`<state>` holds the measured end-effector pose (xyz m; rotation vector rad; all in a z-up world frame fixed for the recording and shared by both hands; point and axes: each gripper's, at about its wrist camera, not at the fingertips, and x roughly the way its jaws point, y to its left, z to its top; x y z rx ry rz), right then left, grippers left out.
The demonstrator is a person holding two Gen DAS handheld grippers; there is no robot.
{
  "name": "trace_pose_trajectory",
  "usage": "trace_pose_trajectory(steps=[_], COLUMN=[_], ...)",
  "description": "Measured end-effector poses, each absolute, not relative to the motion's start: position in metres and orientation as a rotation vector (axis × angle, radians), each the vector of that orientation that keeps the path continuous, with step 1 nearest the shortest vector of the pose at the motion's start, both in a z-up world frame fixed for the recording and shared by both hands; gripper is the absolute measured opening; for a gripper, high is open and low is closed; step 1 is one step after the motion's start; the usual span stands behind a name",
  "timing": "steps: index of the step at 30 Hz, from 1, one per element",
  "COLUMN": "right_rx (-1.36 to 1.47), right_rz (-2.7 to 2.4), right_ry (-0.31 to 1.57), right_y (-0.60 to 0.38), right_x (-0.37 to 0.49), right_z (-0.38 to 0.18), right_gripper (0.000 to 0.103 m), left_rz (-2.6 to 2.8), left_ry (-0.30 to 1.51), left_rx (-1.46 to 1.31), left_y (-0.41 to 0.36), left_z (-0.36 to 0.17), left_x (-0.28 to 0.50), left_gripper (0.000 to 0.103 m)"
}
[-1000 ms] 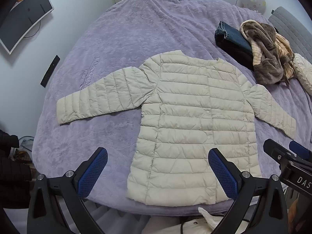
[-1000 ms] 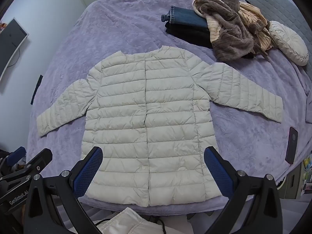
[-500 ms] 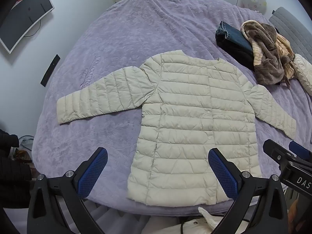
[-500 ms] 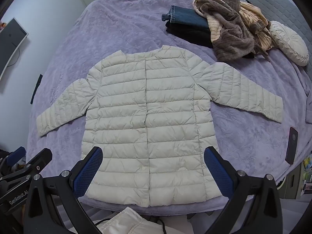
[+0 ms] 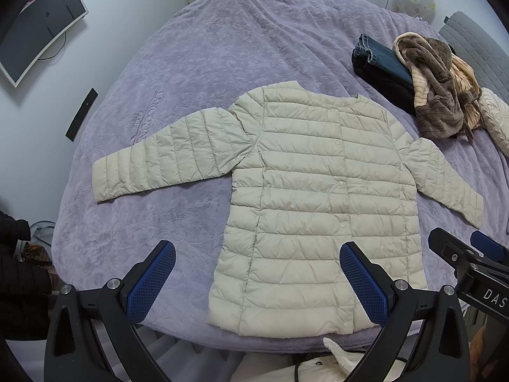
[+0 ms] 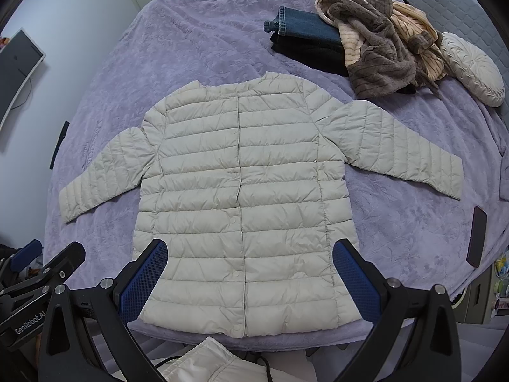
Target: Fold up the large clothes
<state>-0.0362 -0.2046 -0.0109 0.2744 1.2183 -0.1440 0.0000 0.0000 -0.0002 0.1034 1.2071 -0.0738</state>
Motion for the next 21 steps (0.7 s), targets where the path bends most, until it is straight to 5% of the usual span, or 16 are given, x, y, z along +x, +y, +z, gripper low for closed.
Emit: trace_pose_trajectory(steps=[21], right_rx=[0.278], right_rz=[-0.145], right_ry=[1.225], right_y=[-0.2013], right_x=[-0.0353], right_z=[-0.0135], right_gripper=[0.103], left_rz=[-0.075], left_ry=[1.209], left_rx=[0.102], left_y=[0.0000], left_z=[-0.0002], left_x=[0.0000], left_gripper=[0.103])
